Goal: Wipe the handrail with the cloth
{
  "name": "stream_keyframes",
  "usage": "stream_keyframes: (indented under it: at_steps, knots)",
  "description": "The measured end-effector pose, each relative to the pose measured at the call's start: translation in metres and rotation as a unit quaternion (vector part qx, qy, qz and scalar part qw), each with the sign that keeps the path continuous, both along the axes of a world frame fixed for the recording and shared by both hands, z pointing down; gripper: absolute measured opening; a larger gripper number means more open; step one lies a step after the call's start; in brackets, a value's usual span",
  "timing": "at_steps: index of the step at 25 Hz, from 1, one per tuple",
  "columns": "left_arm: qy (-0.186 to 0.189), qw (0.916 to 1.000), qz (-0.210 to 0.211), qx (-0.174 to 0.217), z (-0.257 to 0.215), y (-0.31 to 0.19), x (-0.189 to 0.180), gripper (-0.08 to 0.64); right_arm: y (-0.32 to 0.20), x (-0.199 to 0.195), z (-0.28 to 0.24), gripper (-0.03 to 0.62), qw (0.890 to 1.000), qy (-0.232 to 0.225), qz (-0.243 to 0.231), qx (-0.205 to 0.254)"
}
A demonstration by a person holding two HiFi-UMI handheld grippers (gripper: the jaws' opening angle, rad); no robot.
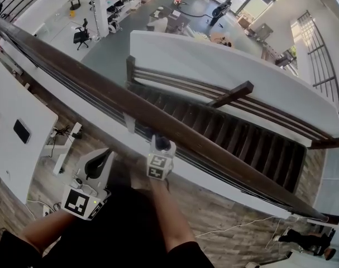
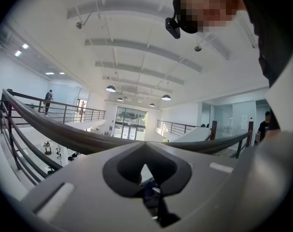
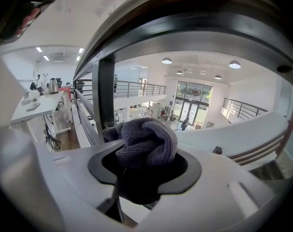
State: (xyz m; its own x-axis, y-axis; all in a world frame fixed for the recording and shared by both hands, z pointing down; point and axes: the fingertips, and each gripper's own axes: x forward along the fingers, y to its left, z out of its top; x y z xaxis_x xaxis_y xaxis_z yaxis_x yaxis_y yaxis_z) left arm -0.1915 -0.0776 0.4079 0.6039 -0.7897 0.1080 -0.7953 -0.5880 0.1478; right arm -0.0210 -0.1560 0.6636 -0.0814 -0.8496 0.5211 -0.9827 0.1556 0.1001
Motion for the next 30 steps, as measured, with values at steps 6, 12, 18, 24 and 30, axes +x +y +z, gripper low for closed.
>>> stream_keyframes:
  at_steps: [6, 12, 18, 24, 30]
  knots:
    - [0.003, 1.0, 0.007, -0.005, -0.001, 0.005, 0.013, 0.0, 0.012, 0.018, 0.002, 0.183, 1.0, -0.018, 0.014, -0.007]
    - [0.003, 0.9999, 0.015, -0.008, -0.002, 0.009, 0.027, 0.0, 0.021, 0.038, 0.005, 0.183, 0.999, -0.013, 0.025, -0.016]
    - [0.003, 0.9998, 0.02, -0.009, -0.005, 0.015, 0.038, 0.0, 0.029, 0.05, 0.008, 0.183, 0.999, -0.012, 0.027, -0.024]
    - [0.004, 0.9997, 0.022, -0.013, -0.008, 0.018, 0.046, 0.0, 0.037, 0.062, 0.008, 0.184, 0.999, -0.005, 0.025, -0.03]
    - [0.004, 0.9995, 0.032, -0.009, -0.017, 0.026, 0.065, 0.0, 0.052, 0.08, 0.011, 0.184, 0.999, -0.001, 0.021, -0.047]
